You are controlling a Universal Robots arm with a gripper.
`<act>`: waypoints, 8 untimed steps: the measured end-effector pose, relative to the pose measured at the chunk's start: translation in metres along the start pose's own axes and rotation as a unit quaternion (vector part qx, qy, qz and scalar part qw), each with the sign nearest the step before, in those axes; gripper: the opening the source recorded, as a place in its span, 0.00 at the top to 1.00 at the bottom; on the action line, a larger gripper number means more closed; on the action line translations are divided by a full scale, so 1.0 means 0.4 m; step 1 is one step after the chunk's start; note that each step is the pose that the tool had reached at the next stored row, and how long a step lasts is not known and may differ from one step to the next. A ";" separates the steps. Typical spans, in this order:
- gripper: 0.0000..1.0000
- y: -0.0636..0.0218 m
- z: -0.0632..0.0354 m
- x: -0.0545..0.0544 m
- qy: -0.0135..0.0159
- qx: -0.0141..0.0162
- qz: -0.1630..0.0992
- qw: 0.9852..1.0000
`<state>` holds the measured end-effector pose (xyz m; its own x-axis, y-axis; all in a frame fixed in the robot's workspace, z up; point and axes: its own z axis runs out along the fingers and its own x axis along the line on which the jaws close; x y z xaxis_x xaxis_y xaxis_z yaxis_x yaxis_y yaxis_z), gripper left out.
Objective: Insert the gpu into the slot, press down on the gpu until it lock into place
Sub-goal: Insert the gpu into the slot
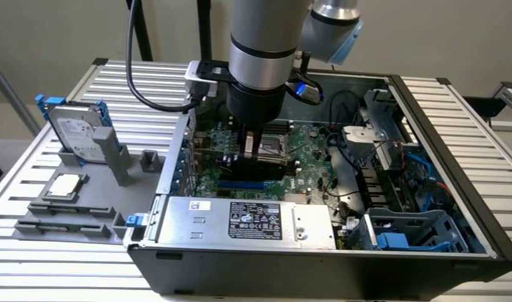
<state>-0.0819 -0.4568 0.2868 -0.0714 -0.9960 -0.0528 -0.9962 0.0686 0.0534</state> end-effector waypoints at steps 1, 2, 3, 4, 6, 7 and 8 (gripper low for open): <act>0.74 0.000 0.001 0.000 0.000 0.000 0.000 1.000; 0.74 0.000 0.003 0.000 0.000 0.000 0.000 1.000; 0.74 0.000 0.005 0.000 0.000 0.000 0.000 1.000; 0.74 0.000 0.007 0.000 0.000 0.000 0.000 1.000; 0.74 0.000 0.011 0.000 0.000 0.000 0.000 1.000; 0.74 0.000 0.013 0.000 0.000 0.000 0.000 1.000; 0.74 0.000 0.015 0.000 0.000 0.000 0.000 1.000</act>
<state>-0.0821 -0.4564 0.2807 -0.0716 -0.9960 -0.0529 -0.9962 0.0687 0.0534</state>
